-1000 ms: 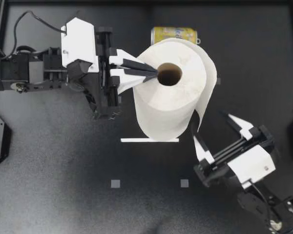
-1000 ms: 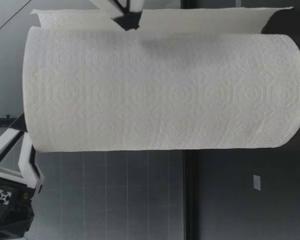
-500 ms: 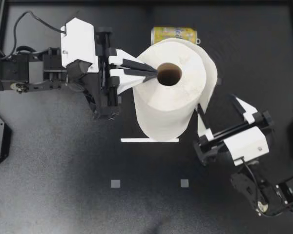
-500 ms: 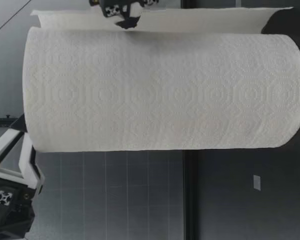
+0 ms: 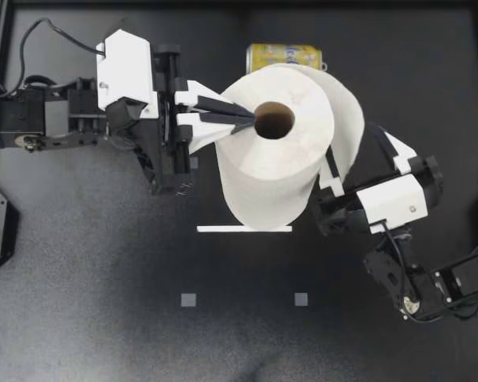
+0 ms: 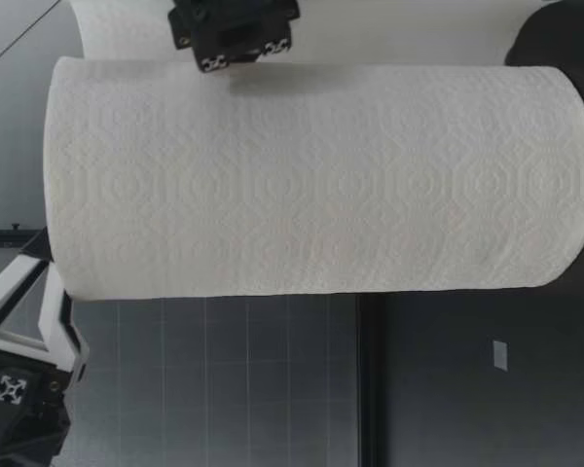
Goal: Pick up a piece of paper towel and place it on the spilled liquid.
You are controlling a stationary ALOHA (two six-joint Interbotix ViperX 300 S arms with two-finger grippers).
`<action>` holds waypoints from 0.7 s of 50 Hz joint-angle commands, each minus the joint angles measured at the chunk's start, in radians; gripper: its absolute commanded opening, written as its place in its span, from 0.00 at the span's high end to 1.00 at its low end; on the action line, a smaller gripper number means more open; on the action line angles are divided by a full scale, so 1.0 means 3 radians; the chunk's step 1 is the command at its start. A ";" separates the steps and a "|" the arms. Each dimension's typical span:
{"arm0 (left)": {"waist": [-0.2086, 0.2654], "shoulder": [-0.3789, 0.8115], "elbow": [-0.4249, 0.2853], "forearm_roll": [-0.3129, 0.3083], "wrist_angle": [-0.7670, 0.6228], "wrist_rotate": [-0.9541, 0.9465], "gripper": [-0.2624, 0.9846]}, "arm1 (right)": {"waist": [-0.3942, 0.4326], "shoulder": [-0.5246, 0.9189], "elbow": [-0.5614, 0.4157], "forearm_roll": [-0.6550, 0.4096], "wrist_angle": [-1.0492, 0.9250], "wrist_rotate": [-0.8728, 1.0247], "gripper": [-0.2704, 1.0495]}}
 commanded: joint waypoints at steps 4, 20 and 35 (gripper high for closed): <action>0.0010 0.0026 0.0026 -0.0010 0.0026 -0.0020 0.70 | -0.0046 -0.0133 -0.0020 -0.0102 -0.0082 0.0000 0.36; 0.0020 0.0077 0.0031 -0.0061 0.0199 -0.0041 0.70 | -0.0046 -0.0153 0.0051 -0.0092 -0.0322 0.0005 0.88; 0.0015 0.0082 0.0036 -0.0082 0.0312 -0.0066 0.70 | -0.0036 -0.0261 0.0148 -0.0061 -0.0337 0.0010 0.91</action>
